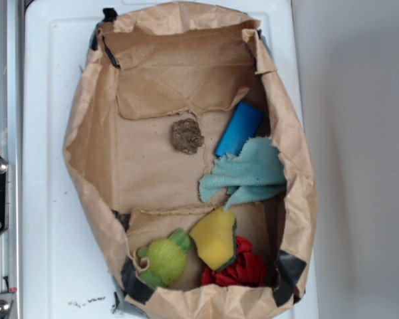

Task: Grab the rock.

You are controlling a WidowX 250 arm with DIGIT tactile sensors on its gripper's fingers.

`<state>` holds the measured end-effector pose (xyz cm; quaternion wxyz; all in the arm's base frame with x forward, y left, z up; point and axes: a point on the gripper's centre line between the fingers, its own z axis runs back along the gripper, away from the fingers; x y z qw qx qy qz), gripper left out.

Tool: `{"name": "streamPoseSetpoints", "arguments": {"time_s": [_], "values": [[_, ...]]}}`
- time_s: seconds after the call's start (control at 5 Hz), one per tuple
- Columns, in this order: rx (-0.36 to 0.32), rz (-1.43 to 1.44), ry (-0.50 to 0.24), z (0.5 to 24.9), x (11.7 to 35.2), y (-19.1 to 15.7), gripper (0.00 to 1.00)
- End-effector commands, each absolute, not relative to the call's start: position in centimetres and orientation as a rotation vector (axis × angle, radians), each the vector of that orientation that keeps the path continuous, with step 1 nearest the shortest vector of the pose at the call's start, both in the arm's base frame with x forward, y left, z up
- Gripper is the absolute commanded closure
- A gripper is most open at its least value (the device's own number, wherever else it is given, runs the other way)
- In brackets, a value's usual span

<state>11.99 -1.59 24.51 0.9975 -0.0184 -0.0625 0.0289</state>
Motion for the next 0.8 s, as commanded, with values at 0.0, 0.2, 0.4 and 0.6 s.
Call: {"name": "streamPoseSetpoints", "arguments": {"time_s": [0.0, 0.2, 0.4, 0.6], "values": [[-0.037, 0.058, -0.125, 24.5, 12.0, -1.6, 0.0], [-0.001, 0.067, -0.105, 24.3, 15.6, -1.9, 0.0], [0.011, 0.08, -0.102, 24.2, 18.3, -2.1, 0.0], [0.005, 0.044, -0.094, 23.5, 20.7, -1.5, 0.0]]}}
